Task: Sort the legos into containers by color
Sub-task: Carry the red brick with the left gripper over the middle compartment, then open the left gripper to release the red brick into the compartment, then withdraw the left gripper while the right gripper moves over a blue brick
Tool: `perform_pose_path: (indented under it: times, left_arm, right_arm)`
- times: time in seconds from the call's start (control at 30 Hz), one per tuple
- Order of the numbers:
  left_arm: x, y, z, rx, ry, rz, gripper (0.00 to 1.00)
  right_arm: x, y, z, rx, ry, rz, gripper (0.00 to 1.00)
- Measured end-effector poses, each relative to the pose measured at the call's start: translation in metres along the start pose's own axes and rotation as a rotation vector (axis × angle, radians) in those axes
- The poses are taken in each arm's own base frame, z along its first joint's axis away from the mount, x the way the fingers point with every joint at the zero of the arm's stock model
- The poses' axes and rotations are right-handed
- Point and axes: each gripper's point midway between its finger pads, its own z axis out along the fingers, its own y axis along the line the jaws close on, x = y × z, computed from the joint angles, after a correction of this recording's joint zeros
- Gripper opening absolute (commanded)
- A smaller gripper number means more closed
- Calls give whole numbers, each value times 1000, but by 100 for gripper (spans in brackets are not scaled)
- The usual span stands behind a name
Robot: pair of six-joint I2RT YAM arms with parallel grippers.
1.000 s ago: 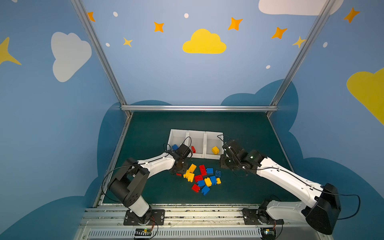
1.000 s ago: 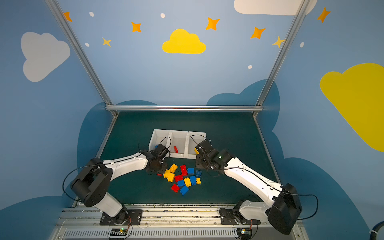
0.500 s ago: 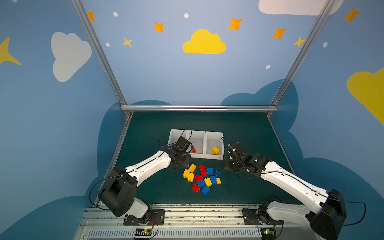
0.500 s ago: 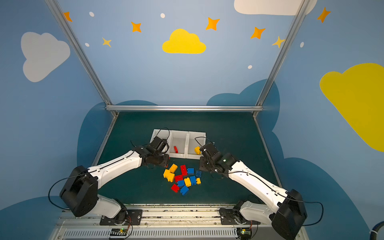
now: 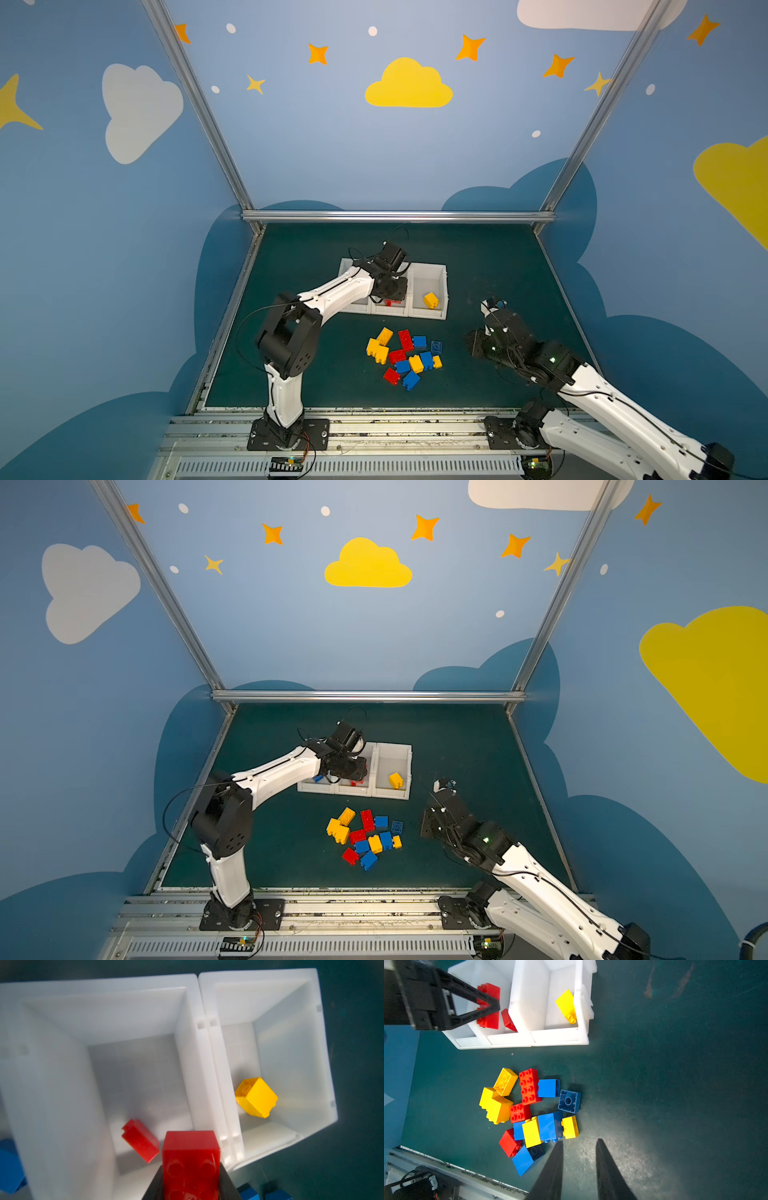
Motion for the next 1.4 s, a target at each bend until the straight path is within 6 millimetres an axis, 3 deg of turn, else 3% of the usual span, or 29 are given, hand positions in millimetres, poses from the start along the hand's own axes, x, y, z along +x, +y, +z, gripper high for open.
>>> perform_pose_path:
  times: [0.2,0.67,0.8,1.07,1.4]
  left_arm:
    - [-4,4,20,-13,30,-15,38]
    - [0,9,21,-19,36,-43,50]
    - [8,12,9,-17,30,-45,51]
    - [19,11,-36,27,-45,-50,53]
    - [79,32,-71,40,-69,-109,55]
  right_arm:
    - [3,-8,-8,4,-15,10,28]
    - [14,-19,-7,41,22,6,30]
    - [14,-19,-6,47,28,9,30]
    - [23,-23,8,94,89,-5,33]
    - [42,-10,43,103,243,-14,45]
